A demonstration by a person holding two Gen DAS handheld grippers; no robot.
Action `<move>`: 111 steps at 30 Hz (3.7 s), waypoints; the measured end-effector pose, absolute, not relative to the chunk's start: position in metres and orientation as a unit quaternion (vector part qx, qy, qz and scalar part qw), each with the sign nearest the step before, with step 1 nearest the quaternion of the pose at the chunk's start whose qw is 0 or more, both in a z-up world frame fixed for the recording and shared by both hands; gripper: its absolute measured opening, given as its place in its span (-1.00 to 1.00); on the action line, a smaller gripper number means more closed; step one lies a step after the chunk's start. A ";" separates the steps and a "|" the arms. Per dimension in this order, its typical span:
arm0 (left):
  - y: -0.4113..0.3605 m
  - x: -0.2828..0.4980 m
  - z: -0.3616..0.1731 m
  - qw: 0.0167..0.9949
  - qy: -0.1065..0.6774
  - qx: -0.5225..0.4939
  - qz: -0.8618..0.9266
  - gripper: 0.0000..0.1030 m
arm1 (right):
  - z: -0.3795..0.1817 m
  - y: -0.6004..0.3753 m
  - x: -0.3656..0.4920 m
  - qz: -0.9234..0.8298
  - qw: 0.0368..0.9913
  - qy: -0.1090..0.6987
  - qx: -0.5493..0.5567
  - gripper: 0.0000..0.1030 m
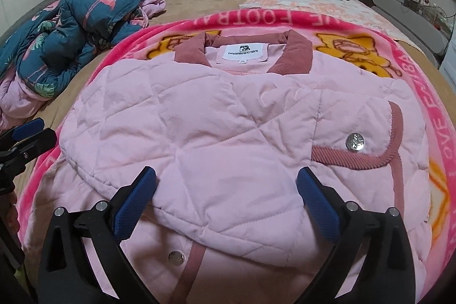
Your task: Fold large clothes
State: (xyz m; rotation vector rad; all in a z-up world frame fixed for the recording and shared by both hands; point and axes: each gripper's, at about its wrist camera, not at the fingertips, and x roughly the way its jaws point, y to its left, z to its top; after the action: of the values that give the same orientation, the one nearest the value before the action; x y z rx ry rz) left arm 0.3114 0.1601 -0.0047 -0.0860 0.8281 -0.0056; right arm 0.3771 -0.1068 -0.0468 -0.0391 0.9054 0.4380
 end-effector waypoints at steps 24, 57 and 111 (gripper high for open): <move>0.167 0.276 0.029 0.928 0.369 -0.053 0.007 0.82 | 0.005 -0.139 0.342 0.224 0.890 0.397 0.028 0.92; 0.184 0.201 0.056 0.946 0.313 -0.087 0.010 0.82 | 0.071 -0.166 0.276 0.236 0.919 0.314 0.042 0.92; 0.140 0.065 0.041 0.943 0.325 -0.059 0.042 0.82 | 0.071 -0.194 0.175 0.280 0.909 0.309 0.021 0.92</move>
State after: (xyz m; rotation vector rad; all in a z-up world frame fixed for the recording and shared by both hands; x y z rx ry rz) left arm 0.0649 0.1400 0.0412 -0.1211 0.6616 0.0854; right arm 0.1747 -0.1935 0.0707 0.0432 0.6368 0.5787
